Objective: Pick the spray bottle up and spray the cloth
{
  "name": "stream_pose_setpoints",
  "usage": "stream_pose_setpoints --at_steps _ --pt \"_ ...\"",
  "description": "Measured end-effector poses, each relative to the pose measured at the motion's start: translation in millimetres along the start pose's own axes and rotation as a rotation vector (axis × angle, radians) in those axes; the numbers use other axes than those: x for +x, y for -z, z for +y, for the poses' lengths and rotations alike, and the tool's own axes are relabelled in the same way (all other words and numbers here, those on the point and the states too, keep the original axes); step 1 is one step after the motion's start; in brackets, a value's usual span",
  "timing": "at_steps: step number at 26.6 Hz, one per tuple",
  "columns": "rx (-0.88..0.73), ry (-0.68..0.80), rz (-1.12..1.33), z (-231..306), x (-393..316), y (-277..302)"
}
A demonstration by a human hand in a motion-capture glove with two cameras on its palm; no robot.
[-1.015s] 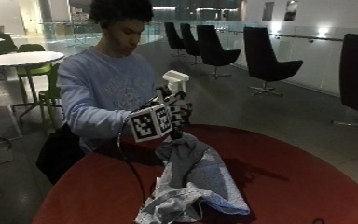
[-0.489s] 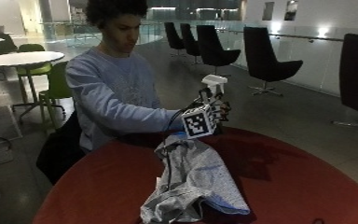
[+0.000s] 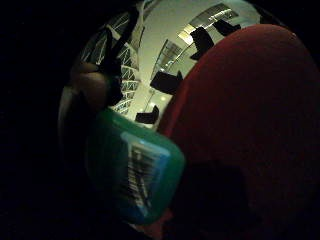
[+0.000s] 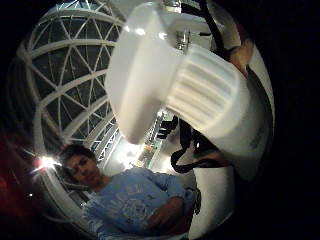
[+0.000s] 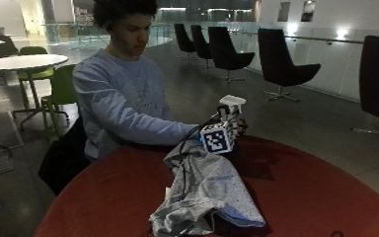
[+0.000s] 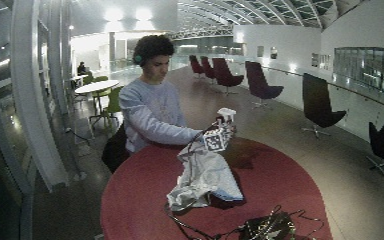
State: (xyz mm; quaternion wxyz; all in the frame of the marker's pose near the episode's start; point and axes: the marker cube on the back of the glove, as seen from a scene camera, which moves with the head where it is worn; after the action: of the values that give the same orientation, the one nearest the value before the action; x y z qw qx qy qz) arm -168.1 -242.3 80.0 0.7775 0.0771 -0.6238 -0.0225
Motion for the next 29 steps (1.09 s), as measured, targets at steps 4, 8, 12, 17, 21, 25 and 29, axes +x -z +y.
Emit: stream_pose_setpoints --at_steps 4,8,12,17,21,25,29 --pt "0.006 -0.017 -0.028 3 -4 1" --pt "-0.037 -0.044 0.034 18 0 1" --pt "-0.068 -0.067 0.205 42 8 14" --pt "-0.059 -0.063 0.330 64 -11 48" --pt "-0.086 -0.039 0.429 88 -40 82" --pt "-0.091 -0.036 0.518 114 -68 126" --pt "-0.053 -0.045 0.647 140 -87 178"
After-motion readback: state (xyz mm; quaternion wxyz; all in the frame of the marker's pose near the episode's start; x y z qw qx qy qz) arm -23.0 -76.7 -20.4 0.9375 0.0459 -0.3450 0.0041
